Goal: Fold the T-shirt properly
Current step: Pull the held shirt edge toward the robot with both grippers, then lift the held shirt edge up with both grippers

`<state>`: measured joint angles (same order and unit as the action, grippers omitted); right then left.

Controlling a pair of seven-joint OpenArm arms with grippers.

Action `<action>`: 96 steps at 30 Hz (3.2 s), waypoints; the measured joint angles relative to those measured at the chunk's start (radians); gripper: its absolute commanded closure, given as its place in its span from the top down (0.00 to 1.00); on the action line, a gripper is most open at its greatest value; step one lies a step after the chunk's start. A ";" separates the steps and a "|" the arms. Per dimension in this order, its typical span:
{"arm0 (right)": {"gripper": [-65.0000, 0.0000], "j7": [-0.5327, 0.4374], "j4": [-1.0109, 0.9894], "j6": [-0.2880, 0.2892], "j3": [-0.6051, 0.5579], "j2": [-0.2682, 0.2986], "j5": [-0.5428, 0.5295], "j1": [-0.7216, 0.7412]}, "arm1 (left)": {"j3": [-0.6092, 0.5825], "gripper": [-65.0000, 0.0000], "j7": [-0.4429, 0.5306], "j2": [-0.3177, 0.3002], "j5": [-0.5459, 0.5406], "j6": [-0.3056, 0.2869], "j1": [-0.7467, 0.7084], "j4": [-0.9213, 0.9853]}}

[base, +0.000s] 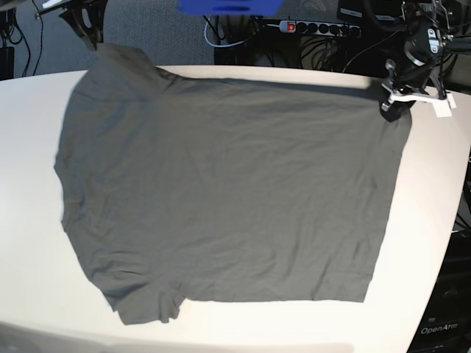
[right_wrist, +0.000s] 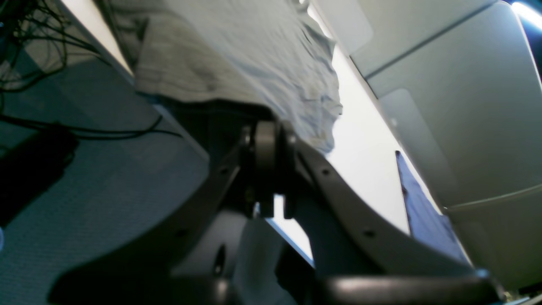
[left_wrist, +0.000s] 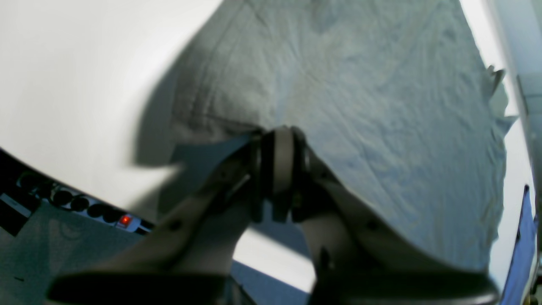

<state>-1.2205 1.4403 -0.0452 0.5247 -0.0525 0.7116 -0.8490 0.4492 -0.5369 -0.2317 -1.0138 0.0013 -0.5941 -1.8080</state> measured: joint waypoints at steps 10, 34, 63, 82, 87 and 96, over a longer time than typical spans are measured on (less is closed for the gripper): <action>0.01 0.001 0.028 0.000 0.000 0.000 0.001 0.040 | 0.000 0.04 0.001 -0.001 0.001 0.002 -0.003 -0.037; 0.01 0.026 0.025 0.249 0.005 -0.017 0.002 0.310 | -0.007 0.04 0.001 -0.001 0.083 0.007 0.072 -0.034; 0.01 0.154 -0.126 0.533 0.005 -0.017 -0.003 0.664 | 0.000 0.04 -0.112 0.005 0.203 0.003 0.148 -0.033; 0.01 0.234 -0.273 0.595 -0.003 0.026 0.002 0.822 | 0.000 0.04 -0.113 0.002 0.251 0.003 0.148 -0.034; 0.01 0.230 -0.303 0.594 -0.001 0.033 -0.002 0.829 | 0.000 0.04 -0.125 0.002 0.259 0.003 0.203 -0.035; 0.01 0.280 -0.301 0.594 0.005 0.024 -0.002 0.824 | 0.000 0.04 -0.261 0.002 0.394 -0.001 0.381 -0.036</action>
<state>-0.9405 1.1397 0.5491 0.5301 -0.0280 0.7094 -0.0246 0.4492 -0.7975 -0.2298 -0.6193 0.0006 -0.2131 -1.8439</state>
